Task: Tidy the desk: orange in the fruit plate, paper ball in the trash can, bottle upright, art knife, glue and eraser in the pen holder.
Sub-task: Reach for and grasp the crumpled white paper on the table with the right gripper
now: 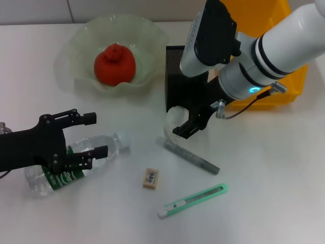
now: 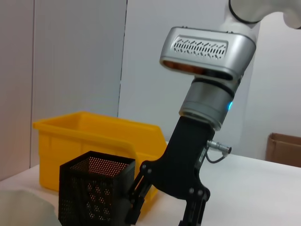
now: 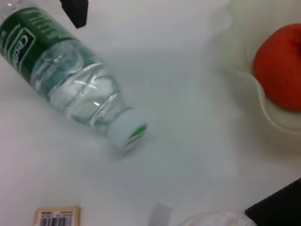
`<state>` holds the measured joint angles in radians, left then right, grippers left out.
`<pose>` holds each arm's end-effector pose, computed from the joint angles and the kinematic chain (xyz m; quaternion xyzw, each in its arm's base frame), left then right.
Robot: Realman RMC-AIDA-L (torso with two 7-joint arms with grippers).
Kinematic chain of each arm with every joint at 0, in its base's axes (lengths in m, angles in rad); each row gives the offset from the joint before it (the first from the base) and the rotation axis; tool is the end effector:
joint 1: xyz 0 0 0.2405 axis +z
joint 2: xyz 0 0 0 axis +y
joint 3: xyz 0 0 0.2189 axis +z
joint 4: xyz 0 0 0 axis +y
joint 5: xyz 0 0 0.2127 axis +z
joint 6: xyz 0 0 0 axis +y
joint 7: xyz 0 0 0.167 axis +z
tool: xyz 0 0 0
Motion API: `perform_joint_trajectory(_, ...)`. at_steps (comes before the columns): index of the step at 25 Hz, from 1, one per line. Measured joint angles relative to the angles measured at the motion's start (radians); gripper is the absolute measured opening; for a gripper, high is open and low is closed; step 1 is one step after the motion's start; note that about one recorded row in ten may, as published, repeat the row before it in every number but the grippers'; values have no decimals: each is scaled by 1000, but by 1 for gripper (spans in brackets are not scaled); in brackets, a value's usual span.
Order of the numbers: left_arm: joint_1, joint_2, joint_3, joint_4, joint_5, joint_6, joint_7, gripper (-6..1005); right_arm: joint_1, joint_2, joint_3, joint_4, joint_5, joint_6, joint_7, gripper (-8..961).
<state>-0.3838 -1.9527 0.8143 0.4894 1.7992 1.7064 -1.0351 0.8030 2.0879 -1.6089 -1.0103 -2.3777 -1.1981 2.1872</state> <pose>-0.2640 0.2701 0.0169 -0.9434 -0.1278 -0.2786 0.1266 0.1175 0.3632 -0.0858 -0.9800 0.0857 -0.1398 0.1132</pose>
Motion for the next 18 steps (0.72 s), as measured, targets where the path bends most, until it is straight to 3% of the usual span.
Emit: perform_joint_trajectory(18,-9,-2,-3,-7,0,-2,4,807,1,1,-75,43,8,79,-8,765)
